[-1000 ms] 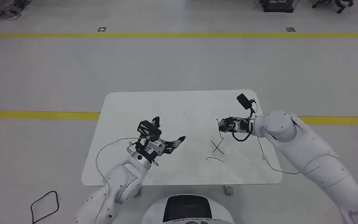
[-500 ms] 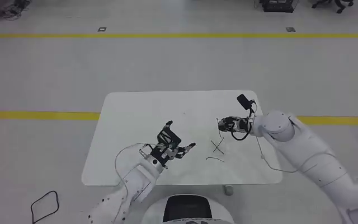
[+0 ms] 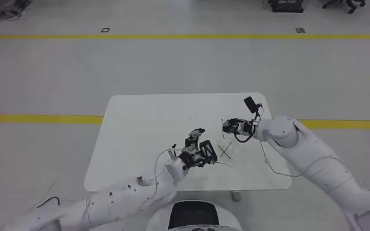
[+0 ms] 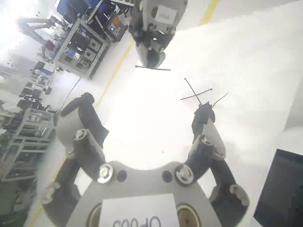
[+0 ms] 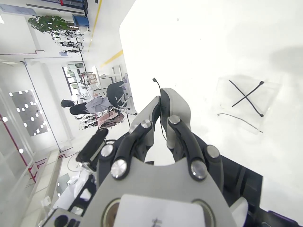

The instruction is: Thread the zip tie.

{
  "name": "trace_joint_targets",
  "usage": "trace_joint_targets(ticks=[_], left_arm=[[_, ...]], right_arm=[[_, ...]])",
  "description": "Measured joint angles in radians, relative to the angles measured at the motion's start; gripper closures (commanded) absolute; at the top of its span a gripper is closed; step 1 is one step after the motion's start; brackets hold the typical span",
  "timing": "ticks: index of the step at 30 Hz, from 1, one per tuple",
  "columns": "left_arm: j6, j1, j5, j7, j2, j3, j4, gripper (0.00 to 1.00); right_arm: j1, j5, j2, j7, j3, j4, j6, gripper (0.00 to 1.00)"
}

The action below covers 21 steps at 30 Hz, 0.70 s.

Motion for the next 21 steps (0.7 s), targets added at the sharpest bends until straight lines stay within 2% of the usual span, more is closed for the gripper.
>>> trace_joint_targets(ticks=[1, 3, 7, 9, 11, 13, 15, 21], left_arm=[[0.000, 0.002, 0.000, 0.000, 0.000, 0.001, 0.000, 0.00], [-0.026, 0.006, 0.000, 0.000, 0.000, -0.017, -0.001, 0.00], [-0.034, 0.002, 0.000, -0.003, -0.001, -0.019, 0.006, 0.00], [-0.028, -0.026, 0.000, -0.029, -0.003, -0.003, 0.021, 0.00], [-0.005, -0.061, 0.000, -0.056, -0.007, 0.032, 0.027, 0.00], [0.038, -0.107, 0.000, -0.091, -0.017, 0.085, 0.037, 0.00], [0.063, -0.129, 0.000, -0.121, -0.030, 0.098, 0.049, 0.00], [0.076, -0.136, 0.000, -0.141, -0.071, 0.093, 0.091, 0.00]], right_arm=[[0.000, 0.000, 0.000, 0.000, 0.000, 0.000, 0.000, 1.00], [0.000, -0.001, 0.000, 0.001, 0.001, 0.000, 0.000, 1.00], [-0.009, -0.003, -0.002, -0.013, 0.001, -0.009, -0.004, 1.00], [-0.023, 0.000, -0.008, -0.051, 0.002, -0.026, -0.001, 1.00], [-0.033, 0.008, -0.013, -0.088, 0.001, -0.036, 0.000, 1.00], [-0.040, 0.024, -0.019, -0.122, -0.004, -0.043, 0.000, 1.00], [-0.045, 0.045, -0.025, -0.155, -0.010, -0.048, 0.000, 1.00], [-0.057, 0.134, -0.033, -0.229, -0.023, -0.066, 0.000, 1.00]])
